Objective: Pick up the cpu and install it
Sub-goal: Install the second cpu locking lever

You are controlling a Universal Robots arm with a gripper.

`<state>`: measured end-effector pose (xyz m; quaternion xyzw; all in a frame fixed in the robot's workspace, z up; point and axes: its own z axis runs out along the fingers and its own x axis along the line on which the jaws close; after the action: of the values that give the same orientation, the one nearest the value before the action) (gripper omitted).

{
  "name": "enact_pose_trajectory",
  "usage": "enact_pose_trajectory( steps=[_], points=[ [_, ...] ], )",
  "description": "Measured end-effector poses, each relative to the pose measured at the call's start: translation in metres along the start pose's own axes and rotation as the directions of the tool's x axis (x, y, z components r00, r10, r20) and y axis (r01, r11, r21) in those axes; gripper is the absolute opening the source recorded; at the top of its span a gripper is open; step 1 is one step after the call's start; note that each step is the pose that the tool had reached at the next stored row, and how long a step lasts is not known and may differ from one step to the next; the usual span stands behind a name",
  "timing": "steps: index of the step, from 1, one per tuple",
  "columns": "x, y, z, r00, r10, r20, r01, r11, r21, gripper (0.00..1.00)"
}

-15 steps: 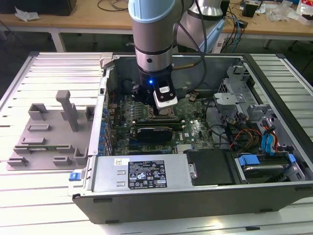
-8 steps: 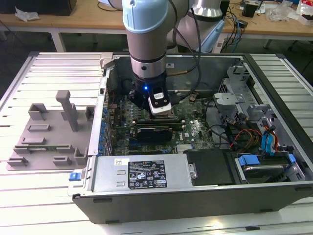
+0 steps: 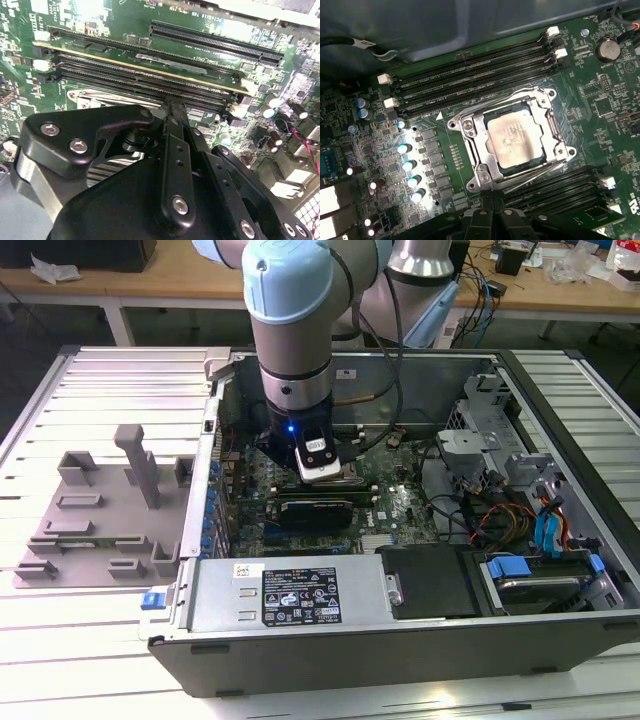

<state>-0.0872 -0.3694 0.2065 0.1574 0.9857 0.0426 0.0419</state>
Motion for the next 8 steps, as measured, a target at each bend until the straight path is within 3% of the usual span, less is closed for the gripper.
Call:
enact_pose_trajectory(
  steps=[5,8],
  points=[
    [0.0048,0.0036,0.0039,1.0,0.006,-0.0007,-0.006,1.0,-0.005,0.11],
    [0.0067,0.0029,0.0047,1.0,0.008,-0.0006,-0.008,1.0,-0.0035,0.11]
  ],
)
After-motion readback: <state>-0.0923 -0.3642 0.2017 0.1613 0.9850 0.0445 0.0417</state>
